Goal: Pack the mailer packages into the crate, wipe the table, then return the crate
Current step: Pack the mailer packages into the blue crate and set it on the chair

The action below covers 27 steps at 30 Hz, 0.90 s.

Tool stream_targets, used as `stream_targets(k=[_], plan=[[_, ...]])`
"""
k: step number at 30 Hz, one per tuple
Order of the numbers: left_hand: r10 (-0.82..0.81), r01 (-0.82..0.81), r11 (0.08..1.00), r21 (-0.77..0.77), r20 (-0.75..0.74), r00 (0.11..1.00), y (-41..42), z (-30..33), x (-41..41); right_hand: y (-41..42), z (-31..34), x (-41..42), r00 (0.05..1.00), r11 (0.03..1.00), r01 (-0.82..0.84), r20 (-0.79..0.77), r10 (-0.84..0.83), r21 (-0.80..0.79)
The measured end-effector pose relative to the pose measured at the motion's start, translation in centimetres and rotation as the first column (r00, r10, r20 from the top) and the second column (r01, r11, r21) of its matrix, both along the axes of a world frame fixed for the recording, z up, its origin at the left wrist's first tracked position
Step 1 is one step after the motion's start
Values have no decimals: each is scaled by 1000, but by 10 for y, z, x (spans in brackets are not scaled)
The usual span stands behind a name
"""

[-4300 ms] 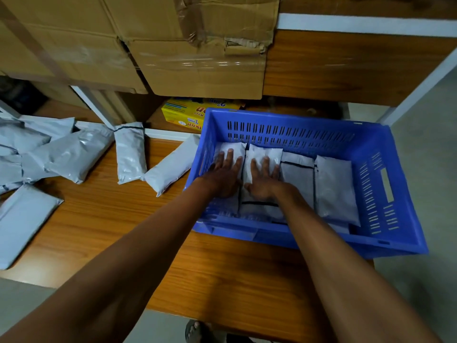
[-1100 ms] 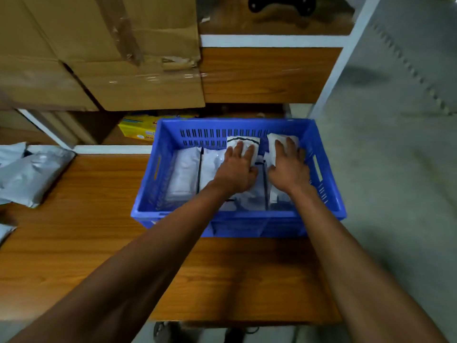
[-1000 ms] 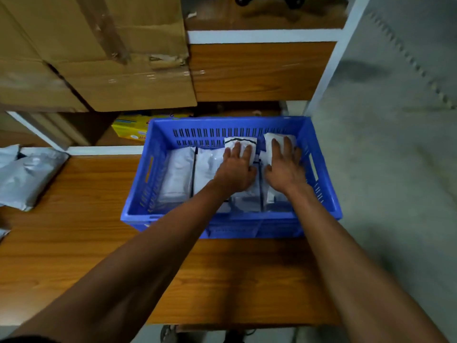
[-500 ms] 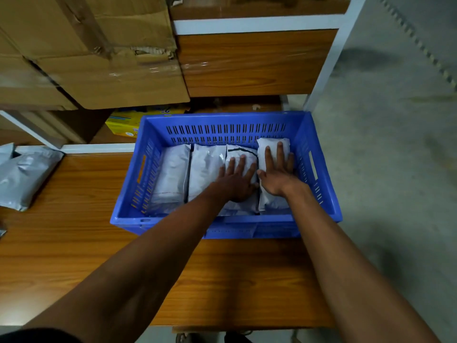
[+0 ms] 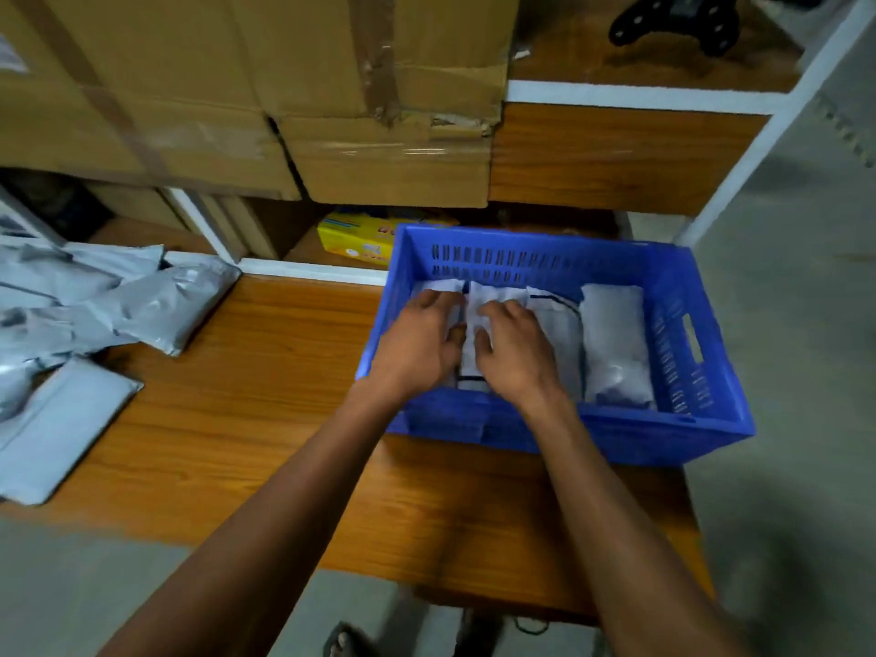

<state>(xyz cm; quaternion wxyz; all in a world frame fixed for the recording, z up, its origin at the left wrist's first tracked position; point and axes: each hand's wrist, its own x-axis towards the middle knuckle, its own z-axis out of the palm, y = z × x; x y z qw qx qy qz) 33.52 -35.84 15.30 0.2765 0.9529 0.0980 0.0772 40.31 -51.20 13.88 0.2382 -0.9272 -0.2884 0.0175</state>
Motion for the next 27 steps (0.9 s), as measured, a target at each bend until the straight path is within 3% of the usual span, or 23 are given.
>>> stream_targets(k=[4,8,12,17,24,27], plan=[[134,-133,991,-11,69,989,80,4,-93,77,1,-68,994,987,-65,94,51,147],[268,-268,963,5,25,963,156,-19,-184,155,-12,-135,982,948,-160,142,124,276],[371,-372,928,0,-73,926,224,-46,-262,232,-34,-190,964,948,-249,145,223,198],[508,-519,855,5,-208,836,300,-70,-324,316,-45,-232,936,935,-350,-7,351,64],[619,-548,785,290,-323,716,389,-106,-338,422,-64,-227,884,882,-466,-84,460,-70],[632,-530,774,345,-368,683,413,-128,-331,469,-79,-207,876,865,-483,-76,476,-135]])
